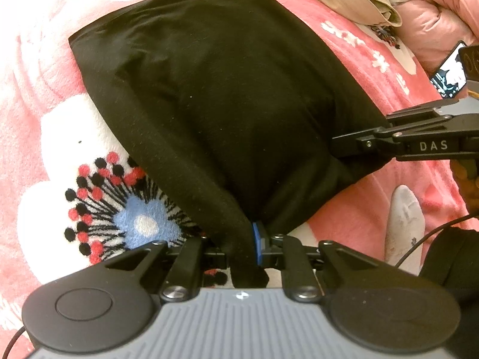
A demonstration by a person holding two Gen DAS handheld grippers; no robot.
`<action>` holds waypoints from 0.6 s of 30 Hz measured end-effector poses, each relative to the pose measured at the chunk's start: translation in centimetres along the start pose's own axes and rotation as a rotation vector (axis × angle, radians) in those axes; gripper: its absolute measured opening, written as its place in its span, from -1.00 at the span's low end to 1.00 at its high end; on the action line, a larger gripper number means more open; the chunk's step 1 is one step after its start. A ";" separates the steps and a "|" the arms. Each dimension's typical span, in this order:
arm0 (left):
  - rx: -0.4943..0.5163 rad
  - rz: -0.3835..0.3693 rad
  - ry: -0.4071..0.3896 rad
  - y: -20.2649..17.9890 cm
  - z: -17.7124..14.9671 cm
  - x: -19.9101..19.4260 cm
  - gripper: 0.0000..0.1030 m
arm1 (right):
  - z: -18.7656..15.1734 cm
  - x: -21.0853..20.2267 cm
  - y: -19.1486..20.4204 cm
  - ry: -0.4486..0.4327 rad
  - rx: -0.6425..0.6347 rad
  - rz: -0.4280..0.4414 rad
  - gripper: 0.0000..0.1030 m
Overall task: Fold clothes
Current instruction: 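Lift the black shirt with both grippers and fold it over onto itself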
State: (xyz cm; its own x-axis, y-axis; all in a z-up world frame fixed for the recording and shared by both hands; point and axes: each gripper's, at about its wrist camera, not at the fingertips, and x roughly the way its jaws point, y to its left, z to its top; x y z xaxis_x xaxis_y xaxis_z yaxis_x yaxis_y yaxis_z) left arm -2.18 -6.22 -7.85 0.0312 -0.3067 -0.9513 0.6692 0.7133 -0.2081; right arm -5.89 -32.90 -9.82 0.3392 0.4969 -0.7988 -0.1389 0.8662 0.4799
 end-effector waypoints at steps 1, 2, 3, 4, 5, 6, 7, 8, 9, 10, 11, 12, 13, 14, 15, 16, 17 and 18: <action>0.001 0.001 -0.001 0.0 0.0 0.0 -0.71 | 0.0 0.0 0.0 0.001 -0.002 -0.001 -0.82; 0.002 0.002 -0.002 0.0 0.0 0.0 -0.71 | 0.0 0.0 0.0 0.002 -0.002 -0.001 -0.81; 0.003 0.003 -0.002 0.0 0.0 0.0 -0.71 | 0.0 0.0 0.0 0.002 -0.003 -0.002 -0.81; 0.004 0.004 -0.003 0.0 0.0 0.0 -0.71 | 0.0 0.0 0.0 0.003 -0.004 -0.003 -0.81; 0.004 0.005 -0.003 0.0 0.0 0.0 -0.71 | 0.0 0.0 0.1 0.004 -0.005 -0.004 -0.81; 0.005 0.006 -0.003 -0.1 0.0 0.0 -0.71 | 0.1 0.0 0.1 0.005 -0.005 -0.004 -0.81; 0.005 0.007 -0.003 -0.1 0.0 0.0 -0.71 | 0.1 0.0 0.1 0.005 -0.006 -0.005 -0.81; 0.006 0.007 -0.003 -0.1 0.0 0.0 -0.71 | 0.1 0.0 0.1 0.006 -0.006 -0.006 -0.81; 0.007 0.008 -0.004 -0.1 0.0 0.0 -0.71 | 0.1 0.0 0.1 0.007 -0.007 -0.007 -0.81; 0.008 0.009 -0.005 -0.2 0.0 -0.1 -0.71 | 0.1 0.0 0.2 0.008 -0.009 -0.009 -0.81; 0.010 0.010 -0.006 -0.2 -0.1 -0.1 -0.71 | 0.1 0.0 0.2 0.008 -0.011 -0.010 -0.81; 0.011 0.011 -0.006 -0.2 -0.1 -0.1 -0.70 | 0.1 0.1 0.2 0.009 -0.012 -0.011 -0.81; 0.013 0.012 -0.007 -0.2 -0.1 -0.1 -0.70 | 0.1 0.0 0.2 0.010 -0.013 -0.012 -0.81; 0.014 0.013 -0.008 -0.1 -0.2 -0.2 -0.70 | 0.1 0.0 0.2 0.010 -0.014 -0.012 -0.81; 0.015 0.014 -0.008 -0.1 -0.2 -0.2 -0.70 | 0.1 0.1 0.2 0.011 -0.015 -0.013 -0.81; 0.016 0.015 -0.009 -0.1 -0.3 -0.2 -0.70 | 0.2 0.1 0.2 0.011 -0.015 -0.013 -0.81; 0.017 0.015 -0.009 -0.1 -0.3 -0.3 -0.70 | 0.2 0.1 0.2 0.012 -0.015 -0.013 -0.81; 0.017 0.016 -0.009 -0.1 -0.3 -0.3 -0.70 | 0.2 0.1 0.2 0.012 -0.015 -0.014 -0.81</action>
State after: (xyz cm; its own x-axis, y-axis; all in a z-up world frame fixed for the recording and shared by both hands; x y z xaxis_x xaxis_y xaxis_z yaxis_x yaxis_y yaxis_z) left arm -2.50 -6.05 -7.64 0.0491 -0.3013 -0.9523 0.6814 0.7072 -0.1886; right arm -5.73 -32.69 -9.70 0.3297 0.4854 -0.8098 -0.1484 0.8737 0.4633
